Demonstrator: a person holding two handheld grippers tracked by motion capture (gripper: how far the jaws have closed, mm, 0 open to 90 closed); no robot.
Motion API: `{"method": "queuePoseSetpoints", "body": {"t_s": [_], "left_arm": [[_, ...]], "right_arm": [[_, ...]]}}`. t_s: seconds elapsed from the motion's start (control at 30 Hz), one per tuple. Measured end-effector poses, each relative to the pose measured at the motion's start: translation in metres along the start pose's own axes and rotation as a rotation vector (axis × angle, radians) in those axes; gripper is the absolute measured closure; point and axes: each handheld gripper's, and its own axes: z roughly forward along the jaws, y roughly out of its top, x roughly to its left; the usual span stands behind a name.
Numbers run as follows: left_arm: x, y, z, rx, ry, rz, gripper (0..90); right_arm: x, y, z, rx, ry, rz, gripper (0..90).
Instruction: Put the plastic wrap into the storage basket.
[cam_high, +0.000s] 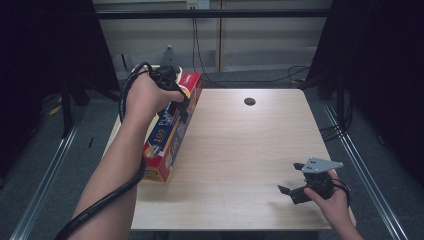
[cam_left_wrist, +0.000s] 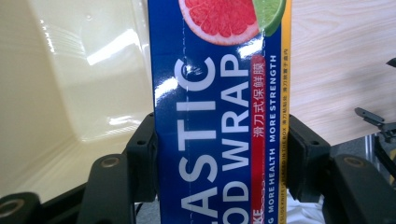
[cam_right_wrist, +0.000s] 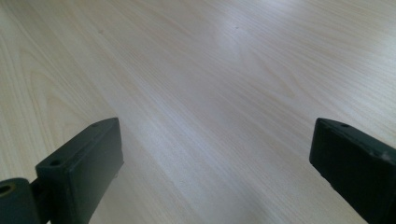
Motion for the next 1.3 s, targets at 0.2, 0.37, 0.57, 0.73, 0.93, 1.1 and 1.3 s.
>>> {"method": "queuePoseSetpoints", "body": {"t_s": [0.2,0.37,0.57,0.73,0.93,1.1,1.3], "left_arm": [[0.008,-0.002,-0.004,-0.007,-0.001,-0.014,41.0],[0.014,-0.004,-0.008,-0.004,0.007,-0.022,41.0],[0.020,-0.006,-0.011,-0.014,0.014,-0.028,41.0],[0.026,-0.008,-0.012,-0.020,0.022,-0.050,41.0],[0.032,-0.010,-0.013,-0.030,0.028,-0.063,41.0],[0.038,-0.011,-0.012,-0.032,0.024,-0.076,41.0],[0.043,-0.011,-0.011,-0.033,0.027,-0.089,41.0]], "right_arm": [[0.000,0.000,0.000,0.002,0.000,-0.002,2.7],[0.001,0.000,0.001,0.002,0.002,0.001,2.7],[0.001,0.000,0.001,0.007,0.000,-0.002,2.7],[0.001,0.000,0.002,0.005,0.001,-0.012,2.7],[0.002,0.000,0.002,0.008,0.003,-0.009,2.7],[0.002,-0.001,0.002,0.017,0.004,-0.008,2.7],[0.001,-0.001,0.002,0.016,0.003,-0.011,2.7]]}}
